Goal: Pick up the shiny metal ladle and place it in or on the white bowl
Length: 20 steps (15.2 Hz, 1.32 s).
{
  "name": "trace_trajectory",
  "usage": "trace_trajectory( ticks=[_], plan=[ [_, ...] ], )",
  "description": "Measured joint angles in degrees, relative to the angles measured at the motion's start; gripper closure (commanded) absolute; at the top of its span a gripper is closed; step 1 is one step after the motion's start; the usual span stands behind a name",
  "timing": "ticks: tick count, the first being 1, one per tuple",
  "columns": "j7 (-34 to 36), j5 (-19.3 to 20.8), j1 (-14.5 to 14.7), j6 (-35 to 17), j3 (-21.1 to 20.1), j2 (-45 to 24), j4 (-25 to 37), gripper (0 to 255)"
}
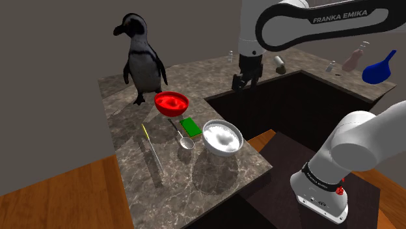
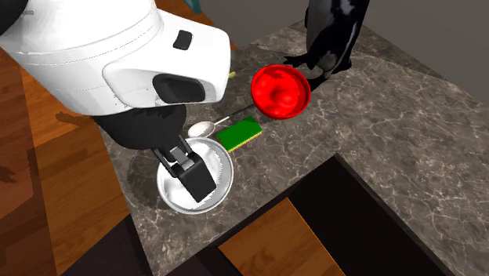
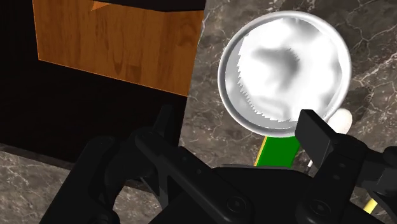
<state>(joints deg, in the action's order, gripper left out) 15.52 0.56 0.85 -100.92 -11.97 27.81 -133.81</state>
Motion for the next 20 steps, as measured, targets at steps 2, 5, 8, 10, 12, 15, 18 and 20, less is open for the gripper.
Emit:
trace_trajectory(
  ticks=[2,5,8,10,12,15,18,20],
  plan=[
    [2.9,0.1,0.1,-1.7,-1.9,-4.2,1.6,0],
    [7.2,1.0,0.0,-3.6,-4.3,-11.0,5.2,0],
    [11.4,2.4,0.1,-5.9,-6.3,-17.6,8.0,0],
    [14.2,3.7,0.3,-6.5,-7.3,-22.2,10.9,0],
    [17.7,5.3,1.0,-7.6,-8.5,-27.5,13.8,0],
    [22.1,7.9,2.1,-7.9,-9.2,-35.2,19.3,0],
    [25.7,10.3,3.7,-7.1,-9.3,-42.6,25.5,0],
    [28.0,11.9,5.0,-6.8,-9.0,-47.8,29.8,0]
  ],
)
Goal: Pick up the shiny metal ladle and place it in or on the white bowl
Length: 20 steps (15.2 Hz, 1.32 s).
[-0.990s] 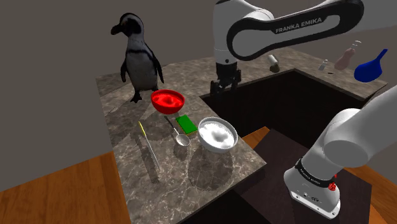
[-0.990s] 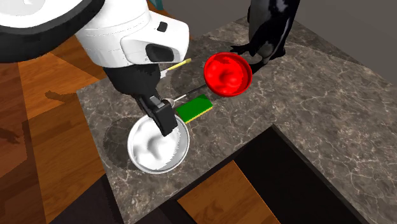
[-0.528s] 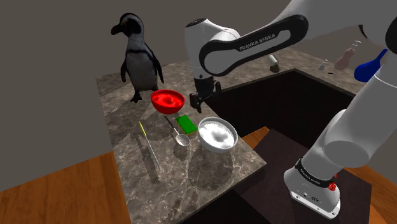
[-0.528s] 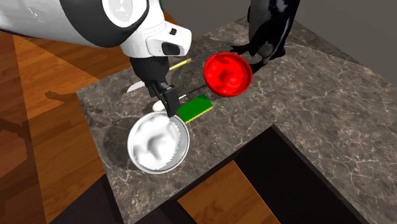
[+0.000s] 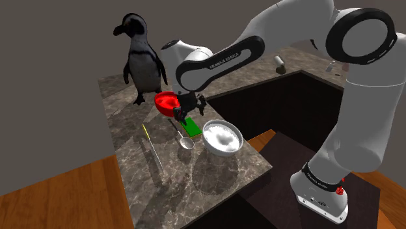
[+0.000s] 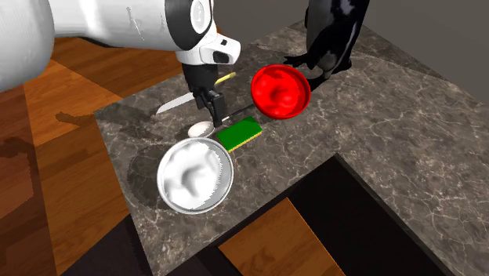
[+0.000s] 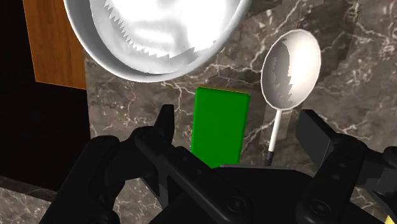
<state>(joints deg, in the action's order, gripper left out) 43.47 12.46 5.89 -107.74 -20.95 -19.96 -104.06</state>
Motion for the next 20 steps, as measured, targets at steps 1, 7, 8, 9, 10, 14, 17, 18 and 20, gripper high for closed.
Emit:
trace_trajectory(
  ticks=[1,7,8,9,10,14,17,18,20],
  plan=[
    [1.2,0.8,0.8,0.1,0.2,-2.8,2.2,0],
    [5.3,3.8,5.6,4.0,2.1,-18.4,18.8,0],
    [5.6,4.0,6.1,4.6,2.3,-19.9,20.7,0],
    [5.8,4.2,6.4,4.5,2.5,-20.8,21.4,0],
    [5.9,4.3,6.4,4.0,2.5,-21.1,21.1,0],
    [6.3,4.7,6.2,1.4,2.8,-21.9,19.2,0],
    [6.5,4.9,6.1,-0.1,3.0,-22.3,18.1,0],
    [6.5,4.9,6.0,-0.2,3.0,-22.3,18.0,0],
    [6.5,4.9,6.0,-0.3,3.0,-22.3,17.9,0]
  ],
)
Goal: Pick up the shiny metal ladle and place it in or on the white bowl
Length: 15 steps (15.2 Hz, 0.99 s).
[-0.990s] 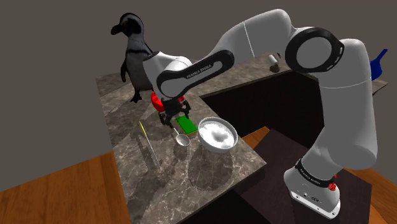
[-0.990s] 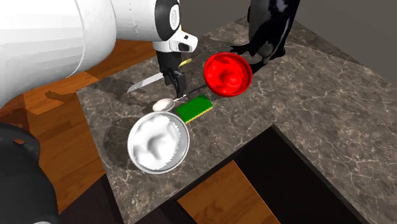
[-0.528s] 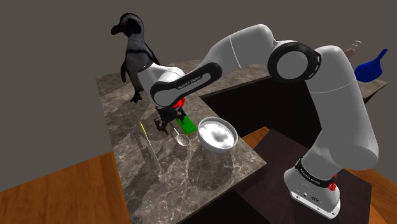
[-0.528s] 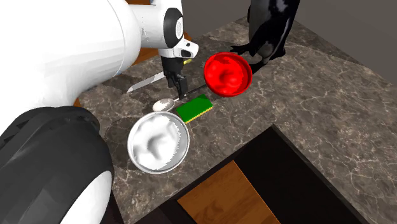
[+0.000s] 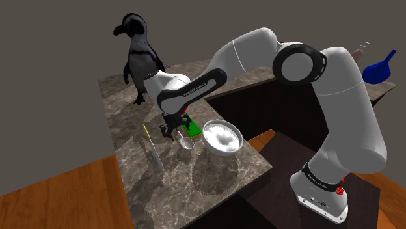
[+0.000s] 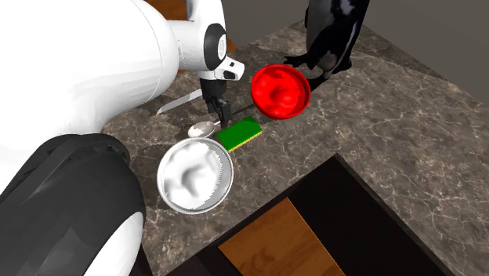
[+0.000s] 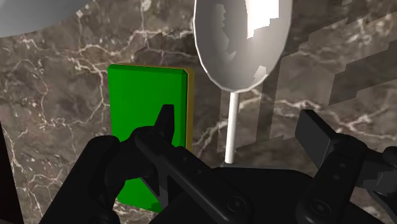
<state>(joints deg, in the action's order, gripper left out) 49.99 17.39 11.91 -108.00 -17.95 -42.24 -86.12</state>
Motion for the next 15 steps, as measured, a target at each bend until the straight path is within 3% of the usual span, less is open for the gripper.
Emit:
trace_trajectory(
  ticks=[2,3,15],
  plan=[
    [0.0,0.0,0.0,0.0,0.0,0.0,0.0,0],
    [0.0,0.0,0.0,0.0,0.0,0.0,0.0,255],
    [-0.1,-0.1,0.0,0.6,-0.1,0.5,0.1,255]
  ],
)
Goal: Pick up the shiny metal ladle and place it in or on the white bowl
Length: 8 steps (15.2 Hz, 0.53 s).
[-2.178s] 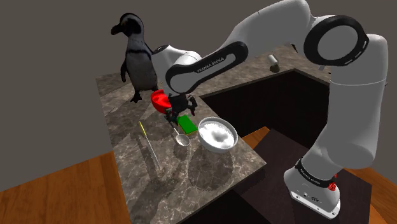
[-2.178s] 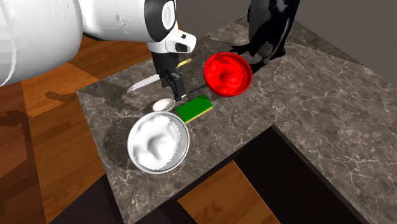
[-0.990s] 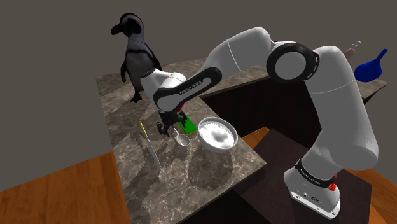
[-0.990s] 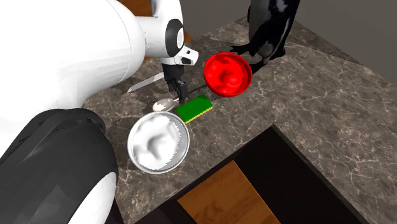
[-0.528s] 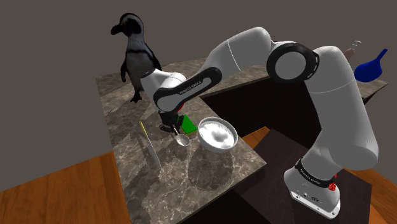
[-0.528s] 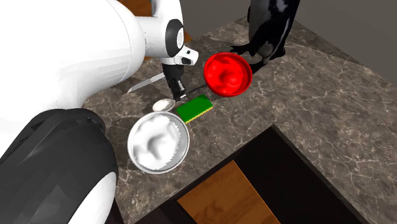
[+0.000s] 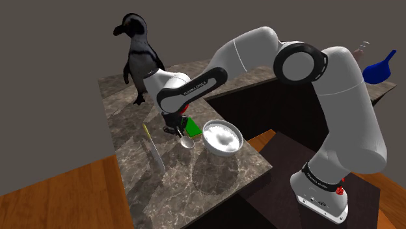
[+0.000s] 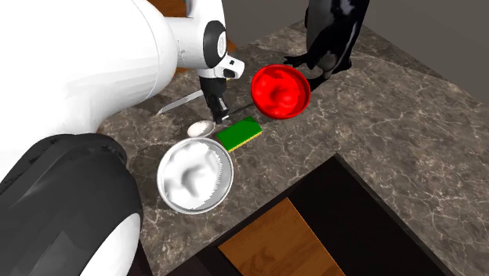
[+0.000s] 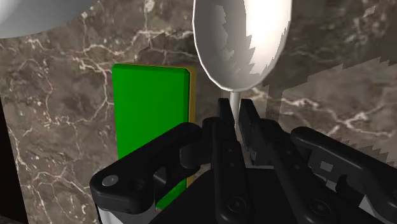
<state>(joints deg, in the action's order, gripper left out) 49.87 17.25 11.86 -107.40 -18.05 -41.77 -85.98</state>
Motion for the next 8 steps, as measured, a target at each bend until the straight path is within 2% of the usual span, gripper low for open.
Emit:
trace_trajectory(
  ticks=[8],
  plan=[
    [-0.8,-1.0,-0.3,3.9,-0.6,3.1,1.0,255]
  ],
)
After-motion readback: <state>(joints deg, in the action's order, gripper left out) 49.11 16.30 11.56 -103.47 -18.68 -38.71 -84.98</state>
